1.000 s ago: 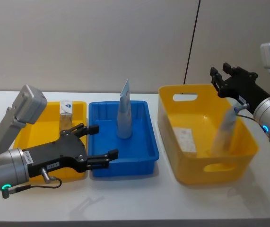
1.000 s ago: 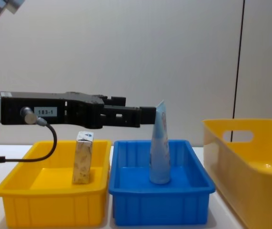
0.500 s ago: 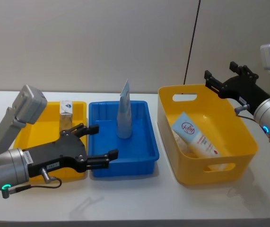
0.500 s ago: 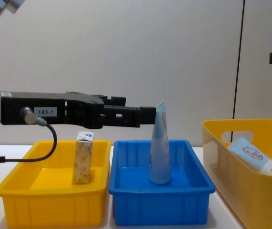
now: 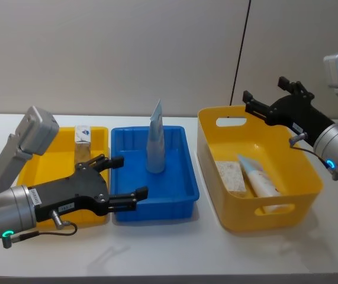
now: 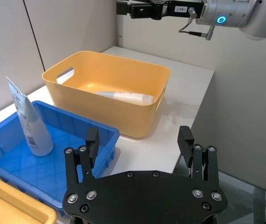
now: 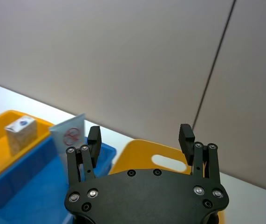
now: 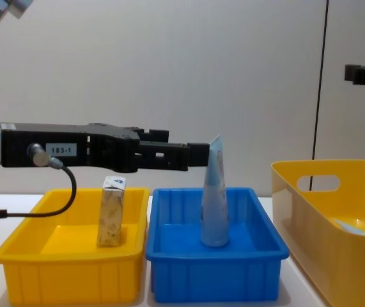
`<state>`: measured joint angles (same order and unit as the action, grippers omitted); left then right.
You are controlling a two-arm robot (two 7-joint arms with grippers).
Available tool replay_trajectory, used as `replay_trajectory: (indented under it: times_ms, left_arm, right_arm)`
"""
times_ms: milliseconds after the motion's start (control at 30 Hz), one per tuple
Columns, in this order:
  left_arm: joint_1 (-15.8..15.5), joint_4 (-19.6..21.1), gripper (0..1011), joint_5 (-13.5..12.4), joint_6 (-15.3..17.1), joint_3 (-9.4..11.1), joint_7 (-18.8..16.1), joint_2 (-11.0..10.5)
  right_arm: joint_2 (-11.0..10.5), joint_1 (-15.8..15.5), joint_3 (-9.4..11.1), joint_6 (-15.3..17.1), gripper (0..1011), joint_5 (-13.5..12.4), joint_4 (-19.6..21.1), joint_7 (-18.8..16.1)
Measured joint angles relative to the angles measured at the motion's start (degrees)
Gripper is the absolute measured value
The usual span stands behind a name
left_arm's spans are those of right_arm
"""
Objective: Bimanual collaborative sorting of washing and personal care products
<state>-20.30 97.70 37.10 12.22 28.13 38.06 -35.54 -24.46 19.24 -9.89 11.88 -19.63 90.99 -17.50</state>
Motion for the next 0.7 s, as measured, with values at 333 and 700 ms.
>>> replay_trajectory:
  times_ms: [333,700]
  left_arm:
    - [0.0,0.0,1002,0.0,0.0,0.0,0.0,0.0]
    - [0.0,0.0,1002,0.0,0.0,0.0,0.0,0.0]
  right_arm:
    - [-1.4,-1.6,-0.3,0.4,1000,-4.1,3.0,-5.7]
    - [-3.7,-4.6,-1.1,0.9,1000,-8.3,6.6,-12.2]
